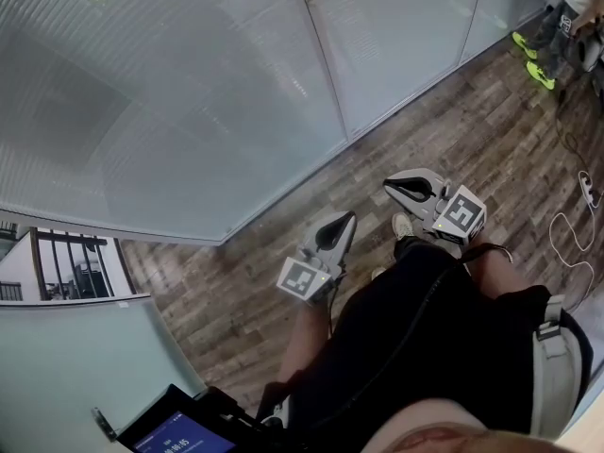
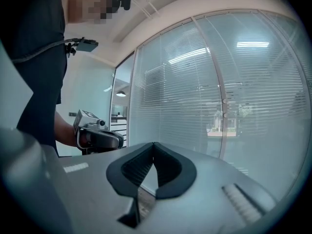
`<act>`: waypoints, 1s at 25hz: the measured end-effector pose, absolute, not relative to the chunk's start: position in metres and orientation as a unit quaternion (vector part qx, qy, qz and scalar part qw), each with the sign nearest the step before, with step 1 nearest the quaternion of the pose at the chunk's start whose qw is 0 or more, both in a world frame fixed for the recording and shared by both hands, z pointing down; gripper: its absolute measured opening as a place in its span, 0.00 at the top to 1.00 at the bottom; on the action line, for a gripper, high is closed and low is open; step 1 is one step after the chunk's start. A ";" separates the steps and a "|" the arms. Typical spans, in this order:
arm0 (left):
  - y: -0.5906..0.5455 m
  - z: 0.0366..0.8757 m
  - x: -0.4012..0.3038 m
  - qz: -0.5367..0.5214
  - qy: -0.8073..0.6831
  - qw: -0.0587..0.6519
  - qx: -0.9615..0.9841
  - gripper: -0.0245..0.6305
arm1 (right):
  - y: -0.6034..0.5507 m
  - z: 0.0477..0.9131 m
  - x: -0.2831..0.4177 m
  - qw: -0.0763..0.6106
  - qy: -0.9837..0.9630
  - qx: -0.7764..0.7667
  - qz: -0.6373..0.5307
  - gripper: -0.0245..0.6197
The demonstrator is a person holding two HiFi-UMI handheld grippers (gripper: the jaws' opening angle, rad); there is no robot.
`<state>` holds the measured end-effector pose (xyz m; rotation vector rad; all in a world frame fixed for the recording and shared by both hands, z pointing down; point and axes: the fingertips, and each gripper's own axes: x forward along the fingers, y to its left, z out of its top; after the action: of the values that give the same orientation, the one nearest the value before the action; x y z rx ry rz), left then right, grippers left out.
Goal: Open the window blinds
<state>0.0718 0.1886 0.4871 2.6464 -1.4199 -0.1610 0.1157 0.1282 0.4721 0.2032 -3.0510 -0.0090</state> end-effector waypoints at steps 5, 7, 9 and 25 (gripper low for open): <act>0.158 0.484 0.069 -0.053 -0.479 0.067 0.873 0.96 | 0.096 0.467 0.113 0.037 -0.997 0.061 -0.004 0.95; 0.145 0.482 0.069 -0.051 -0.481 0.064 0.873 0.96 | 0.083 0.464 0.112 0.033 -0.998 0.060 -0.006 0.95; 0.133 0.479 0.070 -0.049 -0.481 0.063 0.873 0.96 | 0.069 0.462 0.113 0.028 -0.998 0.060 -0.009 0.95; 0.045 0.466 0.071 -0.036 -0.497 0.063 0.865 0.96 | -0.016 0.457 0.116 0.016 -0.999 0.043 0.010 0.95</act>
<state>0.0706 0.0452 0.4659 2.6136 -1.5016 -0.1089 0.1157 -0.0165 0.4574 0.1341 -3.1068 0.0311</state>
